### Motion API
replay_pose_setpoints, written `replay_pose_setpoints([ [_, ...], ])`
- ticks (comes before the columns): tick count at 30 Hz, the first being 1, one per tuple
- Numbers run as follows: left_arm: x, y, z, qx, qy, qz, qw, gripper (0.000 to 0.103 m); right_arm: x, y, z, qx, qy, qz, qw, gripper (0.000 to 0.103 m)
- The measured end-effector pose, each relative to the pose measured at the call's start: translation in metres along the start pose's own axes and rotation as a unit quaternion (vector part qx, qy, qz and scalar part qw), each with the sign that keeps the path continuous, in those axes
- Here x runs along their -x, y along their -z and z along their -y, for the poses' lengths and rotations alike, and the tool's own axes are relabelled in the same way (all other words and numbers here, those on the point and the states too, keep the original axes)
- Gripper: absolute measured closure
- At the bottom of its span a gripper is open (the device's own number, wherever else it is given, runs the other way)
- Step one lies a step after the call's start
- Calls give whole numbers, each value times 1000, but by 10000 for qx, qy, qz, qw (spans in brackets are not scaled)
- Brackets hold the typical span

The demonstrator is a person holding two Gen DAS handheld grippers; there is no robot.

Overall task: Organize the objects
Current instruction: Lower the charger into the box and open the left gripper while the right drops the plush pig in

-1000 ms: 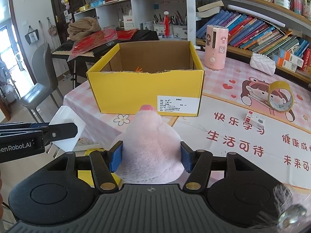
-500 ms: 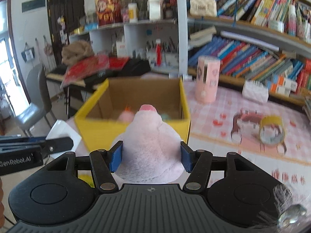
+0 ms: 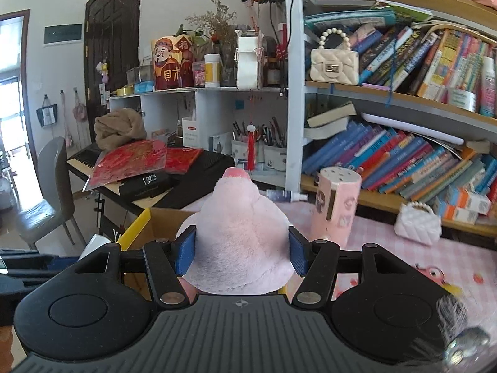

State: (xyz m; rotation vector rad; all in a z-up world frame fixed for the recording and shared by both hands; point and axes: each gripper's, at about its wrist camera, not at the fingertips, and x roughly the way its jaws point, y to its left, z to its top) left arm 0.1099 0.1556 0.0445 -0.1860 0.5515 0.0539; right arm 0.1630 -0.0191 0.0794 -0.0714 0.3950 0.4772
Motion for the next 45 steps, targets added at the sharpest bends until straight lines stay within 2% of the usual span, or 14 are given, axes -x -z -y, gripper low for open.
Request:
replay_pose_setpoints([
  [6,-34,3,7,-118,-200,-359,9991,78,-44,-6,8,81,-194,-165,9996,46],
  [16,-72,10,18,-429,-446,-875,9942,78,-101,0,-4,336,-716,-547,9954,46],
  [22,-83,15,24,-508,-487,-1073,9917,78,-138,5,-4,117,-1163,-1173,9862,45],
  [28,-91,17,25,-539,-565,-1193,9898,78,-164,9,-7,27,-1429,-1689,9752,45],
  [34,-95,16,27,-596,-576,-1173,9896,78,-181,3,-7,-23,-1581,-1896,9690,44],
  [41,-96,14,29,-646,-582,-1104,9901,78,-195,-3,1,-554,-1583,-2030,9647,44],
  [45,-96,14,28,-657,-616,-1081,9901,78,-200,-1,0,-580,-1613,-2092,9627,44],
])
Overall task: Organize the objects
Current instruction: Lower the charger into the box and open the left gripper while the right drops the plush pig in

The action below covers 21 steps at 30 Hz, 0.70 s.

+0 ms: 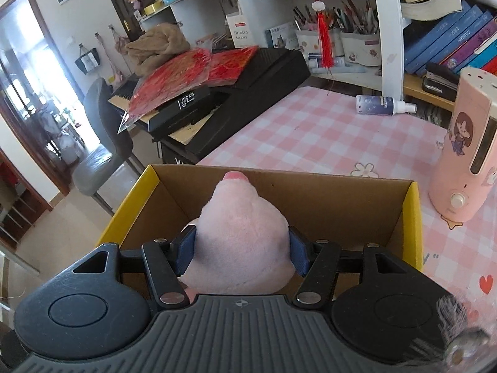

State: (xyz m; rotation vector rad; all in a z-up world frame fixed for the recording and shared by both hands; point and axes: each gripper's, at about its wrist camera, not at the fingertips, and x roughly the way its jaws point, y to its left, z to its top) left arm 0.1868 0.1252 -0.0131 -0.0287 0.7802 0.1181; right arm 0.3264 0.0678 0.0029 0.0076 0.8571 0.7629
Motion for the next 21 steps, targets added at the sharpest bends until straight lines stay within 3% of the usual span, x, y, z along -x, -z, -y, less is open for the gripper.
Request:
replay_pose_setpoints([
  [6,7,0,-1,9,-39,152,9999,73,-3,-2,1,-45,45,-42,10000,38],
  [8,11,0,-2,20,-88,212,9997,64,-2,-1,-1,11,112,5,9999,37],
  [12,18,-1,-6,113,-99,367,9992,60,4,1,-4,82,182,75,9998,30],
  [15,25,-1,-6,146,-143,510,9985,52,14,3,-9,172,210,181,9995,23],
  [21,45,1,-12,274,-177,796,9963,43,45,13,-16,332,394,554,9971,22],
])
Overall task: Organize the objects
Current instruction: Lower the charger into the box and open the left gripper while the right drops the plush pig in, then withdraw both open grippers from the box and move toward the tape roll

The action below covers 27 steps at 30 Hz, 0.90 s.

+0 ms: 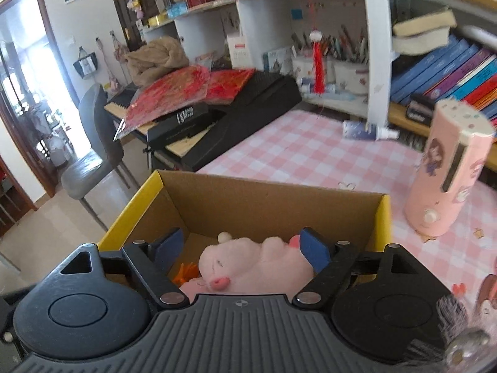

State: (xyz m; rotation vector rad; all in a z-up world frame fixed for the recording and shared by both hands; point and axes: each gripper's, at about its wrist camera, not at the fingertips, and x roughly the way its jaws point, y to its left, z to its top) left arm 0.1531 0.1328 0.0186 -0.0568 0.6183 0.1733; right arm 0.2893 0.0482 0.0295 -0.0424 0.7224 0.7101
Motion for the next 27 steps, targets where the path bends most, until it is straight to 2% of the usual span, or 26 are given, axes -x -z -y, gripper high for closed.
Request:
replay_pose_setpoints([
  [5,19,2,-6,117,3,187,9998,36,34,7,-5,44,153,374,9992,22],
  [13,46,12,-19,325,22,337,9989,33,86,31,-21,279,419,868,9949,21],
  [16,57,19,-22,387,-8,358,9986,27,102,44,-25,266,613,967,9931,20],
  [20,70,32,-28,457,-134,329,9983,18,118,61,-30,226,1111,1096,9875,18],
  [27,93,55,-36,491,-234,252,9982,16,138,102,-36,228,1454,923,9848,18],
])
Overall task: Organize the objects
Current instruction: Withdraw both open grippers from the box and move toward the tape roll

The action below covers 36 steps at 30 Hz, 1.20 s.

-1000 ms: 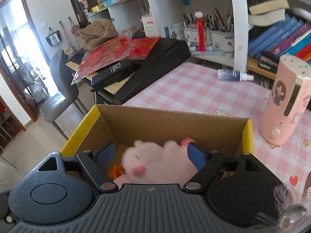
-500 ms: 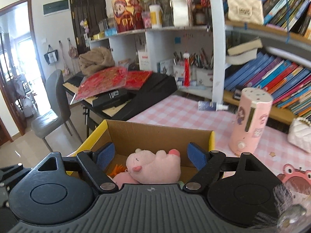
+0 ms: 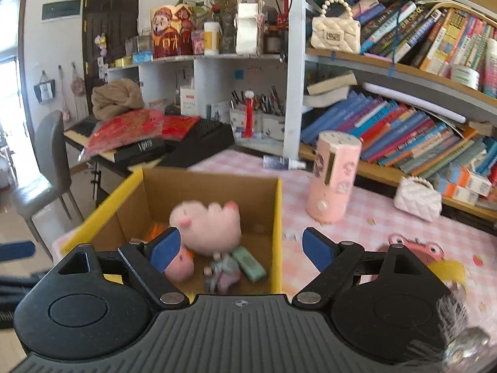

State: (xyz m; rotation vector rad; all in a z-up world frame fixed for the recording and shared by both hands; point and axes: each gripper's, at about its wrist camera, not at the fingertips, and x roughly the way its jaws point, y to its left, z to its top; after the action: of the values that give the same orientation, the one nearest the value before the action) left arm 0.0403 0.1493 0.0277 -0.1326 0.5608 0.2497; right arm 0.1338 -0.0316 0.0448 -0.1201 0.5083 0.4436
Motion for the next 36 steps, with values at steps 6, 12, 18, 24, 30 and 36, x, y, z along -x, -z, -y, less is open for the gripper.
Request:
replay_pose_setpoints([
  [6,20,17,-6,-109,-80,-37,9999,15,24,37,-14,54,61,-259,9996,18],
  [12,37,33,-10,-199,-73,-80,9997,13,49,64,-33,73,140,-356,9992,18],
  [18,49,49,-15,-193,-1,-202,9996,13,64,81,-50,228,201,-460,9985,18],
  [24,56,59,-13,-265,150,-280,9991,12,79,98,-59,322,259,-573,9975,17],
  [30,58,67,-2,-410,410,-395,9975,12,92,109,-53,192,483,-672,9964,16],
  [36,59,71,11,-561,654,-444,9953,12,103,120,-44,13,741,-775,9942,16],
])
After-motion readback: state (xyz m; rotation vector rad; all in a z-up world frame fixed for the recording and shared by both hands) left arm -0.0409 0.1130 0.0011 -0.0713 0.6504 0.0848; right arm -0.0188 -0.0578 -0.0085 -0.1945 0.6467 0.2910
